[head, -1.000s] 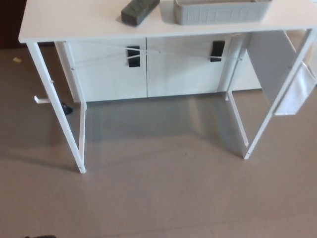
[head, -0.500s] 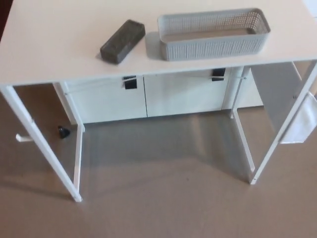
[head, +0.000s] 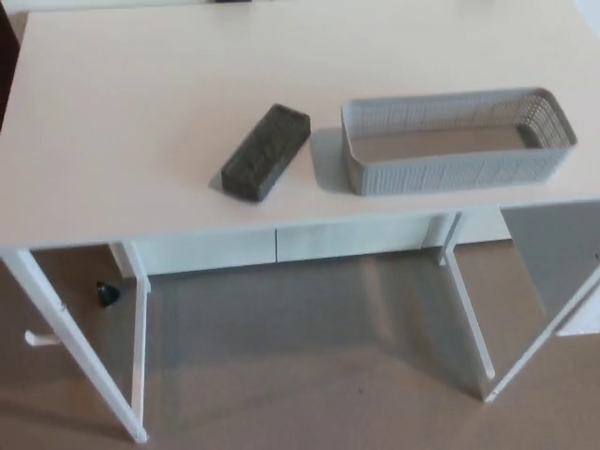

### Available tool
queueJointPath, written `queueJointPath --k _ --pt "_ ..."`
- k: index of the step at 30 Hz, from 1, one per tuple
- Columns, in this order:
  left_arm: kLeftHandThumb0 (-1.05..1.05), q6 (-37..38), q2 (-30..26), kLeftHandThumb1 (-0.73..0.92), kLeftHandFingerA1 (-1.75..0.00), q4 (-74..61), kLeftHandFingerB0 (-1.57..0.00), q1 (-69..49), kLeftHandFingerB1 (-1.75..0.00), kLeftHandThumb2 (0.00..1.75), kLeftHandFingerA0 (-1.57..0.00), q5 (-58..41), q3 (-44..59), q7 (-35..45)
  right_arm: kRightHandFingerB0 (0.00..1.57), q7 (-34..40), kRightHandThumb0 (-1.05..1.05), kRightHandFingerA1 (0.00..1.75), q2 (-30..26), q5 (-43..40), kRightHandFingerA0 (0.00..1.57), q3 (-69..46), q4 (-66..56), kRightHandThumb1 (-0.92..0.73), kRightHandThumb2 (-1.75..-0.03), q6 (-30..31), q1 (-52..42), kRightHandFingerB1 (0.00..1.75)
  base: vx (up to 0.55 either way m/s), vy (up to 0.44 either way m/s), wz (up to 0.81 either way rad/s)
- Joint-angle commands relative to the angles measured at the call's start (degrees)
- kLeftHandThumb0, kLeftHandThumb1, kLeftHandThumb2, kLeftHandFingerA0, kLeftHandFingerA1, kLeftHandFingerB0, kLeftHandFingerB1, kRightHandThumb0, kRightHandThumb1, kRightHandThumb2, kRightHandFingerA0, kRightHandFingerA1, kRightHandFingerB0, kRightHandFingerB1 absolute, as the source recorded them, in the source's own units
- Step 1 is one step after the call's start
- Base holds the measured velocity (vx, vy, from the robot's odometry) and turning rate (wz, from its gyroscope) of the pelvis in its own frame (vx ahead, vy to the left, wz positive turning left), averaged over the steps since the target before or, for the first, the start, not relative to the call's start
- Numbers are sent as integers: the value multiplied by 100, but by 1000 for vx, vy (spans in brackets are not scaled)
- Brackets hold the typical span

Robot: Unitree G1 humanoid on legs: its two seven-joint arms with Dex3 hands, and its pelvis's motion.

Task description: The robot walks towards a desk on which an eraser is kept on the left hand side and a container is kept on the right hand side. The robot picks up the eraser using its left hand and places it in the container.

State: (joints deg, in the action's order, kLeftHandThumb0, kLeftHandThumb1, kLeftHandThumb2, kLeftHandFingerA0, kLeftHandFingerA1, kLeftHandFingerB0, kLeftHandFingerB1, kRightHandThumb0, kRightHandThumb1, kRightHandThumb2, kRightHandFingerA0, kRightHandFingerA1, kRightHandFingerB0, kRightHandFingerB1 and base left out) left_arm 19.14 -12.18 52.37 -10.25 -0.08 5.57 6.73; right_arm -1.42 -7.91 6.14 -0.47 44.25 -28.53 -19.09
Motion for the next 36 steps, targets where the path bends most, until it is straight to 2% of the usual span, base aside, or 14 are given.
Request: queueJointPath --k 1,2,3,9,10,14,15,16,26,33,35,36 --pt "-51 196 -39 30 -92 -30 -41 -61 -74 101 -61 70 -25 -33 51 35 -31 46 -63 -8 64 -27 -29 -63 -58 -82 -24 41 208 -57 6" --pt "-51 197 -45 30 -92 -35 -41 -65 -74 101 -61 80 -36 -40 51 39 -31 46 -64 2 64 -24 -35 -63 -58 -70 -24 41 227 -68 6" --pt "-52 236 -71 33 -114 16 -39 -49 -82 94 -48 102 -52 -28 51 44 -31 46 -74 27 64 -11 -11 -63 -58 -93 -11 41 222 -89 5" --pt "-51 240 -89 35 -110 32 -41 -23 -81 93 -51 173 -105 -139 51 75 -33 46 -76 58 66 -4 86 -62 -58 -92 70 41 230 -194 6" --pt "-52 263 -88 32 -92 84 -44 -2 -74 101 -64 173 -98 -147 51 95 -32 46 -79 77 66 7 98 -62 -58 -89 80 41 268 -186 -13" --pt "-55 262 -76 32 -94 54 -45 -45 -75 101 -66 194 -96 -173 51 75 -32 46 -89 58 67 16 192 -63 -58 -152 104 41 151 -125 -3" --pt "-55 260 -84 35 -109 62 -43 -61 -81 94 -54 219 -109 -188 50 14 -32 47 -95 30 66 16 226 -63 -58 -219 99 41 80 -22 -7" --pt "-51 278 -81 31 -93 25 -45 -82 -74 102 -66 234 -123 -188 50 75 -33 47 -100 87 66 44 170 -63 -58 -235 63 41 0 0 0" --pt "-59 411 -113 32 -95 -107 -49 -154 -77 102 -71 489 -310 -428 51 159 -32 47 -113 126 67 89 295 -62 -58 -259 152 41 77 53 2" --pt "-57 435 -149 31 -94 -127 -52 -166 -78 102 -73 589 -448 -540 51 214 -33 47 -140 212 69 148 171 -64 -59 -228 83 41 89 16 6" --pt "-56 348 -175 30 -92 -180 -50 -166 -77 99 -70 611 -473 -568 51 235 -32 48 -128 235 70 164 184 -64 -59 -233 115 41 68 -94 2" --pt "-54 355 -172 33 -100 -192 -49 -174 -80 93 -67 612 -477 -583 51 233 -33 48 -130 237 69 166 179 -64 -59 -230 111 41 88 -130 1"
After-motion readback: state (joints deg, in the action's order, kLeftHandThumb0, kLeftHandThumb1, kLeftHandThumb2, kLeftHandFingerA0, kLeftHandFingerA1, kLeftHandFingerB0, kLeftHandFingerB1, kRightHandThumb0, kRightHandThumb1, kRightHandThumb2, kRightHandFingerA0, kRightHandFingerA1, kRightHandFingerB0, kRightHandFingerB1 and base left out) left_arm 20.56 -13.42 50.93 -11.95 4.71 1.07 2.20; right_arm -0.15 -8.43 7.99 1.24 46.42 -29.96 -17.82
